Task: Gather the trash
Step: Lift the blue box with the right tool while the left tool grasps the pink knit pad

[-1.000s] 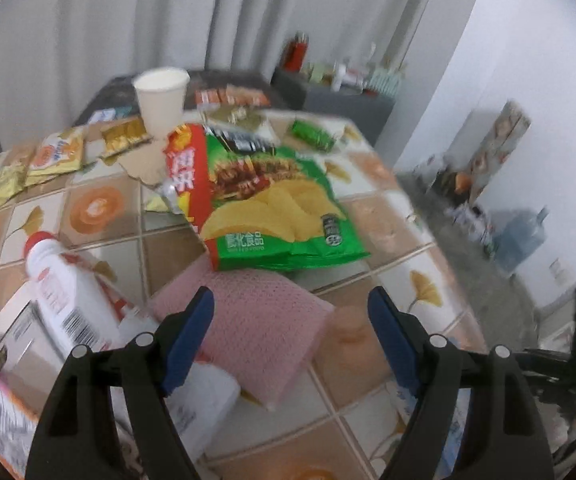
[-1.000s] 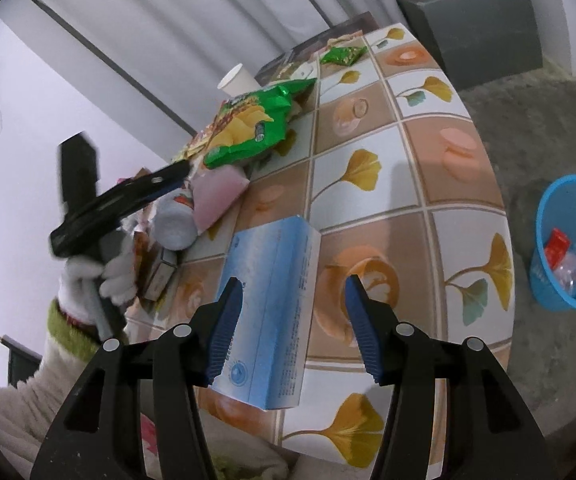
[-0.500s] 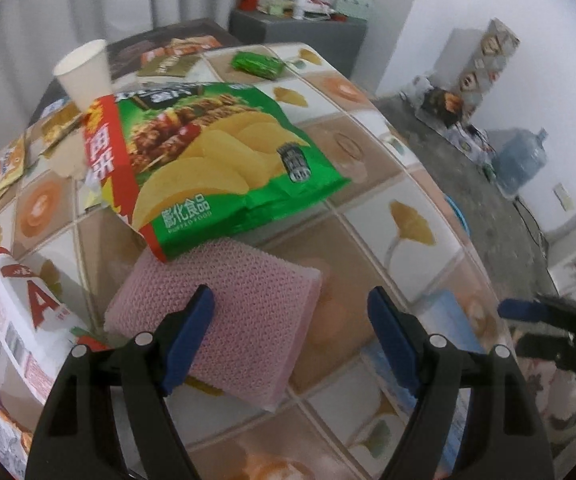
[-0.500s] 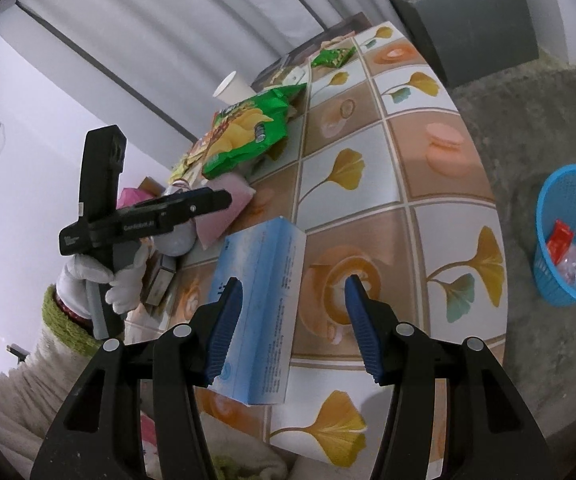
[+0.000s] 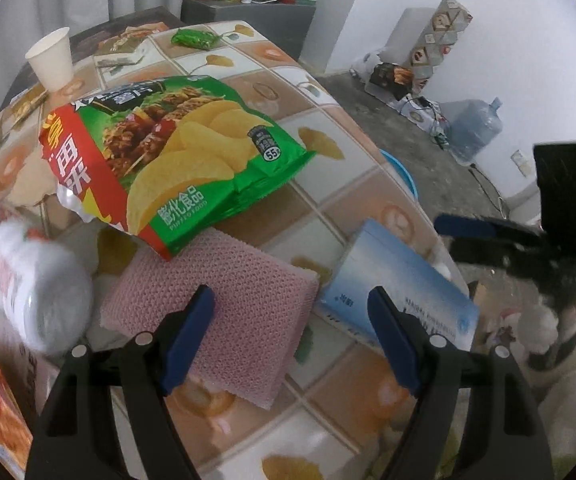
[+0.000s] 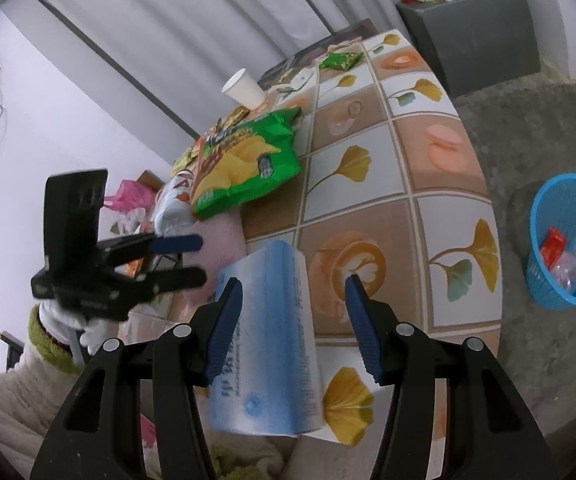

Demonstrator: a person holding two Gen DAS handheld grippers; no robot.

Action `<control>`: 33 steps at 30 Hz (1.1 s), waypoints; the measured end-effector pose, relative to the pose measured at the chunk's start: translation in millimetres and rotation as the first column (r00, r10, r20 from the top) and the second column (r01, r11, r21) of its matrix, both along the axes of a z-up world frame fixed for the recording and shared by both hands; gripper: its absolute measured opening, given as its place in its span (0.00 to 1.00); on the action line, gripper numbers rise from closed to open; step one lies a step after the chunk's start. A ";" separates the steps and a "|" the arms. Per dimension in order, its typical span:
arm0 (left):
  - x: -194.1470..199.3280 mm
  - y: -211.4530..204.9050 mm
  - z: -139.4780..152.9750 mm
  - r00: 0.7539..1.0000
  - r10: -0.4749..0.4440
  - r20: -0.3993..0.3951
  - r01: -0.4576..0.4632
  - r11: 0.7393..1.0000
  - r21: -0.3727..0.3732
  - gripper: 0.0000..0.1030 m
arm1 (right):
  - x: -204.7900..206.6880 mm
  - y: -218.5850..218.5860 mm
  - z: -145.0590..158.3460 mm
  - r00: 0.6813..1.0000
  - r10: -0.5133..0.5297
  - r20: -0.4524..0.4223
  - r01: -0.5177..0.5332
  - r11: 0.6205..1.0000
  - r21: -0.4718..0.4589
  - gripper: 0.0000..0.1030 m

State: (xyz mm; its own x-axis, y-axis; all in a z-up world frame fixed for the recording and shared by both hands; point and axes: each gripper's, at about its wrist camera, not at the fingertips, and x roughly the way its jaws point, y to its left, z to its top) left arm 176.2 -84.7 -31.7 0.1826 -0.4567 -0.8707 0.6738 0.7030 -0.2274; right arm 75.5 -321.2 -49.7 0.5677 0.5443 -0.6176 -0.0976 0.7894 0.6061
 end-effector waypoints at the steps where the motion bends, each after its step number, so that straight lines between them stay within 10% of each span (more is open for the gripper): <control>1: -1.6 1.8 0.5 1.000 0.003 0.000 -0.003 1.000 -0.003 0.75 | -0.3 2.1 0.5 1.000 0.002 0.000 -0.002 1.000 -0.005 0.50; 8: -17.7 19.4 10.9 0.993 0.084 0.080 -0.081 0.996 -0.045 0.75 | -6.2 28.3 10.6 0.998 0.043 0.035 -0.039 0.992 -0.119 0.69; 22: 73.9 -6.7 8.4 0.976 0.211 0.059 -0.204 0.974 -0.098 0.75 | -13.5 39.6 9.6 0.999 0.041 0.030 -0.033 0.973 -0.230 0.70; 27: 67.3 8.3 15.2 0.962 0.260 0.078 -0.241 0.950 -0.197 0.75 | -12.7 41.1 8.1 0.999 0.037 0.029 -0.029 0.969 -0.245 0.74; 33: 47.9 0.6 9.3 0.968 0.198 0.156 -0.179 0.976 -0.127 0.75 | -9.9 55.9 5.5 0.997 0.070 0.032 -0.056 0.949 -0.311 0.78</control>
State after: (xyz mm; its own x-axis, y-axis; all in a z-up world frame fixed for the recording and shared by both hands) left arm 224.1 -84.1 -22.4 0.4127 -0.4921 -0.7665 0.5664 0.7976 -0.2072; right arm 65.6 -265.3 -44.1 0.5676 0.3653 -0.7378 -0.1734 0.9291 0.3266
